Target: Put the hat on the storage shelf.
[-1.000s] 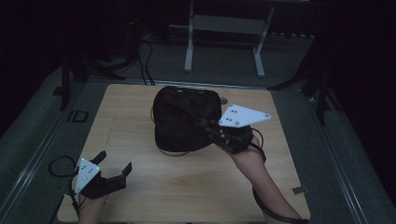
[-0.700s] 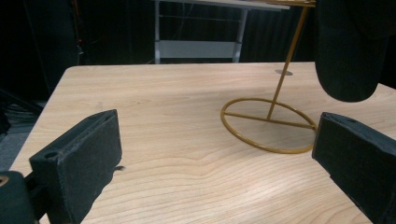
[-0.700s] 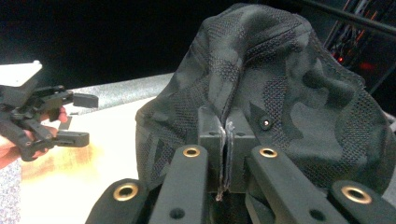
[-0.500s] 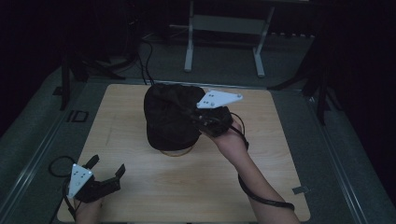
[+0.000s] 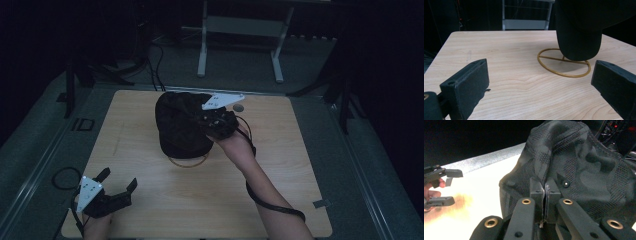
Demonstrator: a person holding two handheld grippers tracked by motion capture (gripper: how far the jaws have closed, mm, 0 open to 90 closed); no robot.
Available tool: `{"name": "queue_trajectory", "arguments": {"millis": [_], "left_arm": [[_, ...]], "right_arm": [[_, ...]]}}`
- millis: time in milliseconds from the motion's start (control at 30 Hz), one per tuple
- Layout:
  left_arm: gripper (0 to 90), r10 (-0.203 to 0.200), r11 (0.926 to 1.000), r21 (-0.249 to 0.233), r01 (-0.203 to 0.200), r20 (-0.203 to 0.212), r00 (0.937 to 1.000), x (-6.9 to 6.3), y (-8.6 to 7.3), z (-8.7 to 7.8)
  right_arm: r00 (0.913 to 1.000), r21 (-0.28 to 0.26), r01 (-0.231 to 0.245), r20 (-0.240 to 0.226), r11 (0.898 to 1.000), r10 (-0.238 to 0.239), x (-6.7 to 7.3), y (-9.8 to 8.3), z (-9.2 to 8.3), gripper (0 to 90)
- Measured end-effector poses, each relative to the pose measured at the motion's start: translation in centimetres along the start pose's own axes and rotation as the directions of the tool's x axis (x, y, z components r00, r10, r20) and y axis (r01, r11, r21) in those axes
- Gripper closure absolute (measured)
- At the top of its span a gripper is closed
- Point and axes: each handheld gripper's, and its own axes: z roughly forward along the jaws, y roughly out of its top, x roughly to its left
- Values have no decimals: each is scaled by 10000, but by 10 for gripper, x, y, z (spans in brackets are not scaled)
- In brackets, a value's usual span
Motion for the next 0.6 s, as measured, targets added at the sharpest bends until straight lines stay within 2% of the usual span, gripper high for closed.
{"name": "queue_trajectory", "arguments": {"millis": [300, 433, 600], "left_arm": [[22, -52, 10000, -3, 52, 128, 9999, 0, -2, 0], [22, -40, 10000, 40, 39, 203, 9998, -1, -2, 1], [21, -21, 9999, 99, 19, 247, 9997, -2, -4, 2]], "right_arm": [[9995, 22, -290, 113, 9996, 290, -6, 2, 10, 871], [9996, 57, -157, 243, 9999, 156, -5, 4, 13, 859], [9993, -21, -375, 41, 9993, 375, -7, 4, 17, 776]]}}
